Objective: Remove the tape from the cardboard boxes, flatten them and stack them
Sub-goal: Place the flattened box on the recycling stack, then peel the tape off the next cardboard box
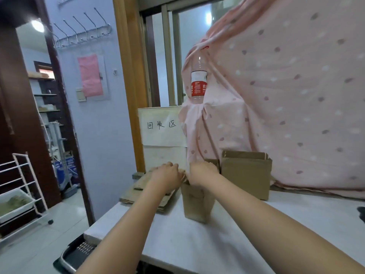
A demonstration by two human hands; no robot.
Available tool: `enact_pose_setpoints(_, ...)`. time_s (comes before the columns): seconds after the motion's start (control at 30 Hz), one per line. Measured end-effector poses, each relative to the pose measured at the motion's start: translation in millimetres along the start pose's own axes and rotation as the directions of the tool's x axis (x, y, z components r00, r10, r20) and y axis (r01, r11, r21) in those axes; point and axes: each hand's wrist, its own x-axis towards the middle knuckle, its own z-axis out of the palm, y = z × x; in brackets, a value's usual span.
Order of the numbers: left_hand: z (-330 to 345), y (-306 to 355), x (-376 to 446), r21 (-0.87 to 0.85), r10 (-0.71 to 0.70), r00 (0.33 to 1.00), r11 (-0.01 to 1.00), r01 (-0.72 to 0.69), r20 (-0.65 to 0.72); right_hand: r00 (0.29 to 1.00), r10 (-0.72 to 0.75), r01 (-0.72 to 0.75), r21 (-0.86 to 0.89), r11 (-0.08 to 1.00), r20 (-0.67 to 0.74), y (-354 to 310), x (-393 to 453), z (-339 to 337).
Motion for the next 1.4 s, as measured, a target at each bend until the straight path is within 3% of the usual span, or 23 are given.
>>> enact_pose_setpoints(0.27, 9, 112, -5, -0.060, 0.115, 0.992, 0.991, -0.117, -0.043, 0.992, 0.127, -0.127, -0.024, 0.992, -0.014, 110, -69, -17)
enact_pose_setpoints(0.4, 12, 160, 3, 0.003, 0.181, 0.982, 0.984, -0.181, -0.049, 0.976, 0.219, -0.219, -0.012, 0.976, 0.014, 156, -84, -17)
enact_pose_setpoints(0.73, 41, 211, 66, 0.003, 0.244, 0.970, 0.970, -0.245, 0.018, 0.931, 0.360, -0.362, 0.224, 0.905, 0.054, 249, -55, 35)
enact_pose_setpoints(1.03, 68, 240, 141, 0.145, 0.352, 0.928, 0.931, -0.334, -0.123, 0.896, 0.438, -0.418, 0.466, 0.780, 0.071, 280, -13, 55)
enact_pose_setpoints(1.4, 78, 261, 179, 0.044, 0.414, 0.856, 0.905, -0.422, -0.310, 0.886, 0.449, -0.418, 0.617, 0.666, 0.116, 296, -3, 71)
